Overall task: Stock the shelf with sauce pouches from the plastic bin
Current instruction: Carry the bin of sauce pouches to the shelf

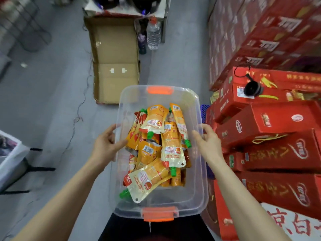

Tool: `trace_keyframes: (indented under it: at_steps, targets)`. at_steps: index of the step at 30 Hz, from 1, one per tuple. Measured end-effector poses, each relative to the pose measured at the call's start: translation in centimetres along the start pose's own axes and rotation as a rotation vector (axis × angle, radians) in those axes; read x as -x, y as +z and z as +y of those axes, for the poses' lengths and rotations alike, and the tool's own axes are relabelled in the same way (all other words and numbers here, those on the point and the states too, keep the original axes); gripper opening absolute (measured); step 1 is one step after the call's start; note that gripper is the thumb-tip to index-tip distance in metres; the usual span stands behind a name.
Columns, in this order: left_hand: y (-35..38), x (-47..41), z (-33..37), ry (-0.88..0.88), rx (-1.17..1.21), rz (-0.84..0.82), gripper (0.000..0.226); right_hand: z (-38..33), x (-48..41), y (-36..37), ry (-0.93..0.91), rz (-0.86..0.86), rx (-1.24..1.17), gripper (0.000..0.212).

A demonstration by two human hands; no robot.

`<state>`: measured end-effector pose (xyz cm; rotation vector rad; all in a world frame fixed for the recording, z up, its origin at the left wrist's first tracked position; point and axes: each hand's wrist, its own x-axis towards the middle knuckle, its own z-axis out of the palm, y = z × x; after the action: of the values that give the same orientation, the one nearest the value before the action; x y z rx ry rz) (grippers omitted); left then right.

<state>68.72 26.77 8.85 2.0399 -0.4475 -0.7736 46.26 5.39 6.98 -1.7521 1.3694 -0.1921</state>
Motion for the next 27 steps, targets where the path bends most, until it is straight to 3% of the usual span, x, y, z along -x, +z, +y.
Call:
trace_keyframes:
  at_steps: [3, 5, 8, 11, 16, 21, 27]
  targets:
    - [0.1, -5.3, 3.0, 0.001, -0.016, 0.014, 0.057, -3.4, -5.2, -0.8, -0.031, 0.007, -0.044, 0.043]
    - [0.7, -17.8, 8.9, 0.001, 0.047, -0.009, 0.060, -9.5, -17.0, -1.7, 0.019, 0.045, -0.022, 0.049]
    - [1.0, -20.3, 10.7, 0.000, 0.070, -0.041, 0.063, -10.6, -19.6, -2.5, -0.013, 0.024, -0.032, 0.045]
    - [2.1, -30.8, 14.3, -0.014, 0.059, -0.095, 0.068, -14.2, -28.2, -2.9, 0.035, 0.090, -0.073, 0.049]
    - [4.1, -46.1, 23.8, 0.085, 0.048, -0.210, 0.048, -20.6, -41.6, -5.5, 0.116, 0.138, -0.097, 0.056]
    - [7.3, -61.5, 32.4, 0.151, 0.008, -0.214, 0.051, -26.2, -55.7, -8.5, 0.113, 0.201, -0.127, 0.057]
    - [12.6, -79.1, 41.9, 0.160, -0.022, -0.219, 0.045, -31.6, -76.1, -12.3, 0.071, 0.152, -0.124, 0.055]
